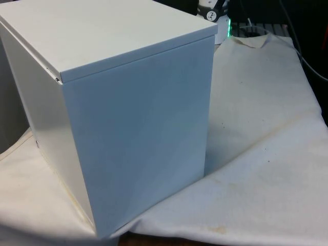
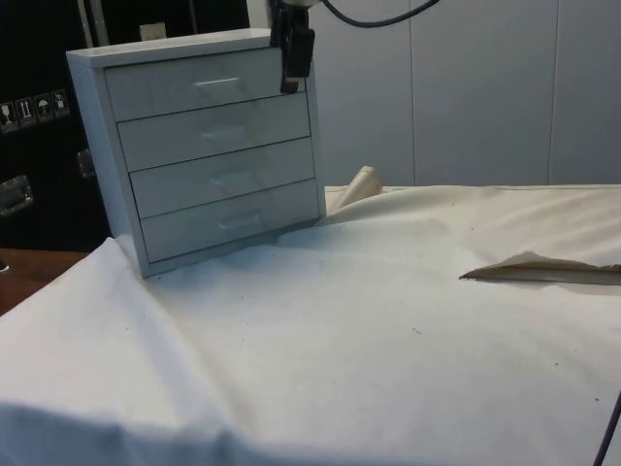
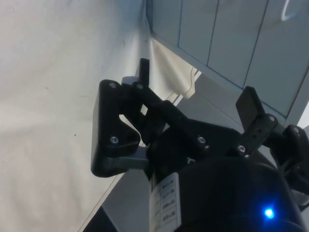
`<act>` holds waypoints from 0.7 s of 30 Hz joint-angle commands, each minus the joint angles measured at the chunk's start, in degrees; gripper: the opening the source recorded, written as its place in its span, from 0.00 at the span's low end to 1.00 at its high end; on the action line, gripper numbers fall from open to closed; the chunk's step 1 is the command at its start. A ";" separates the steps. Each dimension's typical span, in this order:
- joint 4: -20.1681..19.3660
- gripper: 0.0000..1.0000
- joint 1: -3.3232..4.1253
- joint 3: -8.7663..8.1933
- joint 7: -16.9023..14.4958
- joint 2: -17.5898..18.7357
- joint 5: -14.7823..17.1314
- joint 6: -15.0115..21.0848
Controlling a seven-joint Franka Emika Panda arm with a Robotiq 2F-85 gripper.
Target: Open the drawer, then close it.
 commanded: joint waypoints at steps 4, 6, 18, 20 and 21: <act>1.38 1.00 0.23 -0.86 -0.52 2.18 0.34 1.89; 2.01 1.00 0.29 -1.15 -0.69 3.27 0.57 2.58; 3.78 1.00 -0.11 -1.83 -0.34 6.65 0.29 5.73; 3.61 1.00 -0.34 -2.01 0.11 6.36 -0.29 6.70; 3.61 1.00 -0.40 -2.18 0.23 6.30 -0.46 7.10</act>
